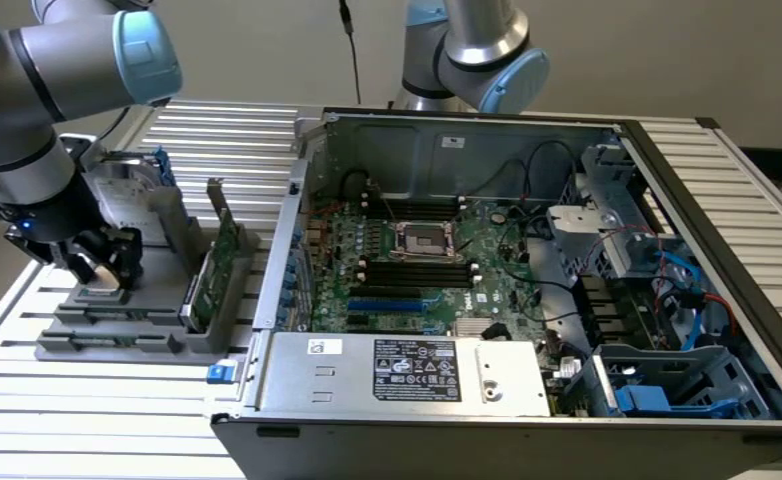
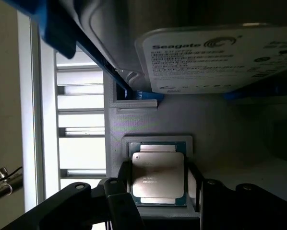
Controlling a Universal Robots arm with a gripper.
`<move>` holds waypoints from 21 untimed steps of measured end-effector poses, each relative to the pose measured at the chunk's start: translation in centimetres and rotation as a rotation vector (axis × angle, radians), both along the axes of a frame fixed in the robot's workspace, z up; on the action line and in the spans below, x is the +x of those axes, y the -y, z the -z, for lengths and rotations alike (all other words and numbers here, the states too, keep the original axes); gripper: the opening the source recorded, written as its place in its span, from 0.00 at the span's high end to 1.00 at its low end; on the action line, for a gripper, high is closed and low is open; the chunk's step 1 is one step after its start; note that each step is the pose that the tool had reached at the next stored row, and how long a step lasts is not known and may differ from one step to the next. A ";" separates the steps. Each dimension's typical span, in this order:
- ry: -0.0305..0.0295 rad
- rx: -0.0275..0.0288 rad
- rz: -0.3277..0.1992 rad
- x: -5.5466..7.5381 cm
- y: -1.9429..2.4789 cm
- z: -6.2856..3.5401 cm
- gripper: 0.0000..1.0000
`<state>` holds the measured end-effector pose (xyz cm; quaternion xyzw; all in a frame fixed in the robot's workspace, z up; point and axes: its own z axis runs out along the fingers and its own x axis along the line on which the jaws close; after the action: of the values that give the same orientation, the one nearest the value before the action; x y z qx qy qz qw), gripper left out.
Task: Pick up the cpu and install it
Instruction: 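Pick up the cpu and move it towards the insertion slot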
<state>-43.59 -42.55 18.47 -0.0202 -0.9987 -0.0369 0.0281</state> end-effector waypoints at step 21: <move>0.0001 0.0114 0.000 0.0 0.06 -1.49 0.45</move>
<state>-43.59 -42.61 19.96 -0.0201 -0.9985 -0.0426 0.0282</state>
